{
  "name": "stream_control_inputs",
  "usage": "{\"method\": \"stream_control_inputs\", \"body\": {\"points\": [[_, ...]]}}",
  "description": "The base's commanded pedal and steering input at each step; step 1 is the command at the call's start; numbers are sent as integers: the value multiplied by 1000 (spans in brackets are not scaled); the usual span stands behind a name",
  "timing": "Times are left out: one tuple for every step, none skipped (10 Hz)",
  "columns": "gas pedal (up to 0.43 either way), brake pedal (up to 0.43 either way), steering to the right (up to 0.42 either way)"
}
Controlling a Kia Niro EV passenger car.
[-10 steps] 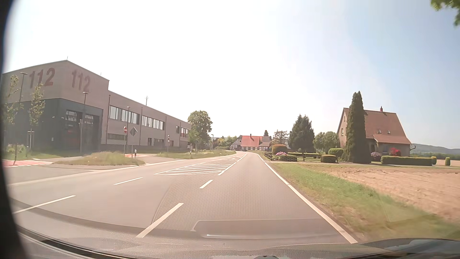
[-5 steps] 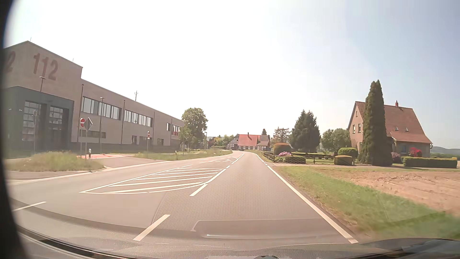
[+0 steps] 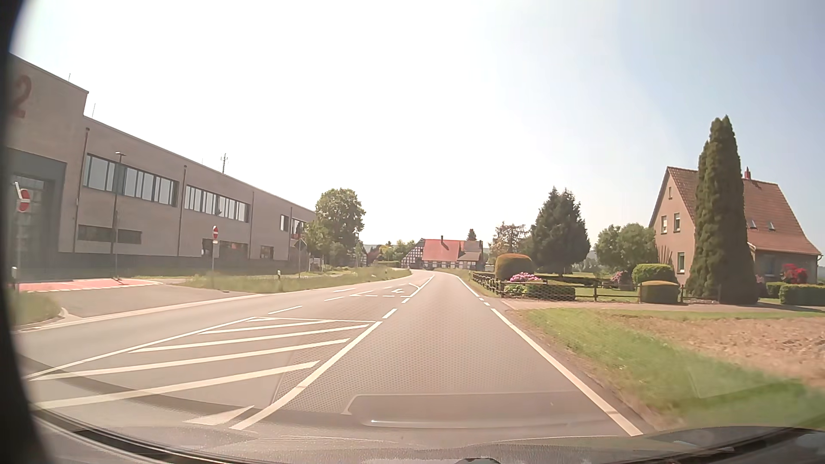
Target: Follow the waypoints while adhering to traffic rules and regulations
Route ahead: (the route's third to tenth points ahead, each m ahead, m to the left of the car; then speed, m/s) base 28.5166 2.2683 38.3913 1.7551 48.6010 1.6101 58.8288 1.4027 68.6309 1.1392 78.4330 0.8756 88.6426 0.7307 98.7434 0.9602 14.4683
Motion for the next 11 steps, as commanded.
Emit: {"method": "stream_control_inputs", "body": {"points": [[59, 0, 4], [59, 0, 4], [59, 0, 4], [59, 0, 4], [67, 0, 4], [87, 0, 4], [98, 0, 4], [118, 0, 4], [130, 0, 4], [138, 0, 4], [138, 0, 3]]}}
